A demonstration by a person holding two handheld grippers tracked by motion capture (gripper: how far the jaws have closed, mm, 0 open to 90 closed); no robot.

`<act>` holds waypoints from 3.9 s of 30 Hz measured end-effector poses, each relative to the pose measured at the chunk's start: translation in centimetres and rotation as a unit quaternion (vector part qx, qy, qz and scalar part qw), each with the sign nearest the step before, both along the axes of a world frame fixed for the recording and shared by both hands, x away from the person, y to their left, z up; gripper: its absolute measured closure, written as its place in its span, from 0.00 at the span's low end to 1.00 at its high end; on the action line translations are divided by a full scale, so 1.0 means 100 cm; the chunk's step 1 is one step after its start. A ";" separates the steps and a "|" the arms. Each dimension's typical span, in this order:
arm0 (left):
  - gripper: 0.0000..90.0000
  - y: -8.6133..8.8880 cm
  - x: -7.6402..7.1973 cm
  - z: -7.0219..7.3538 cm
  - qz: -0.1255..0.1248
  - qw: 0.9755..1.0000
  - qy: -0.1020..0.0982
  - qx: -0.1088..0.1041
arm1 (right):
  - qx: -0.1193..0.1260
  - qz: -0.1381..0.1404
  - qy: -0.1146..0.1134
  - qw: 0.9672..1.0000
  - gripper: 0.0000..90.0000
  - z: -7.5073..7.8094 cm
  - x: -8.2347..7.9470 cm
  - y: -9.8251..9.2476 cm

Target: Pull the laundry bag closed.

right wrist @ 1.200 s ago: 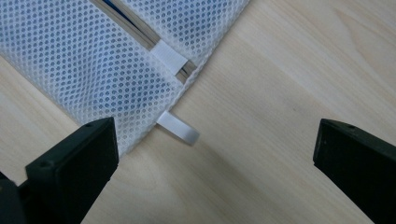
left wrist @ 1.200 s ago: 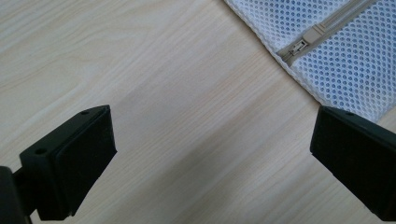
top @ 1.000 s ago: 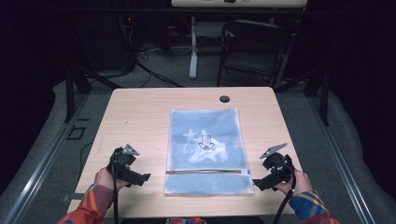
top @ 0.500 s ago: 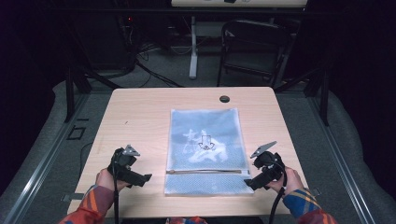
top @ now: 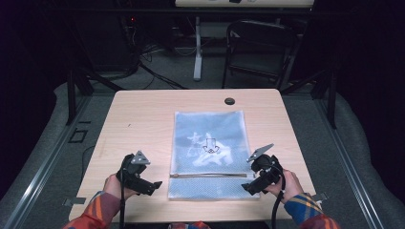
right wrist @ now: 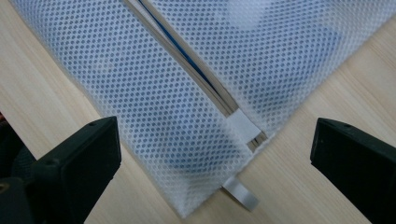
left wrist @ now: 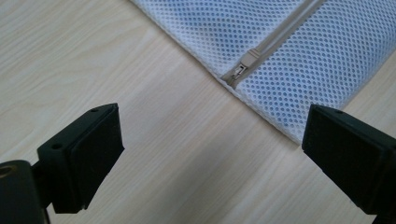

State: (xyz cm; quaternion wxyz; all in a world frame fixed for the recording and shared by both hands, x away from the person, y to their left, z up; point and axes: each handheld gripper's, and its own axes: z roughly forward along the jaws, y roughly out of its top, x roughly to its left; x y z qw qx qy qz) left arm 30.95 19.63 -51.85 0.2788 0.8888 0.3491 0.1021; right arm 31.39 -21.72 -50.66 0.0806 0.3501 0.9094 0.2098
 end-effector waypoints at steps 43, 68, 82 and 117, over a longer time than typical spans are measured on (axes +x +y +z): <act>0.92 -0.037 0.000 -0.026 -0.123 0.992 0.038 -0.019 | 0.022 0.113 -0.024 0.993 0.17 -0.011 0.021 0.109; 1.00 -0.038 0.005 -0.045 -0.154 0.987 0.036 -0.026 | 0.061 0.157 -0.058 0.984 0.58 -0.026 0.030 0.169; 1.00 -0.038 0.005 -0.046 -0.142 0.988 0.042 -0.033 | 0.061 0.178 -0.065 0.980 0.80 -0.035 0.034 0.196; 1.00 -0.038 0.006 -0.045 -0.123 0.990 0.053 -0.034 | 0.065 0.192 -0.053 0.978 0.91 -0.053 0.035 0.210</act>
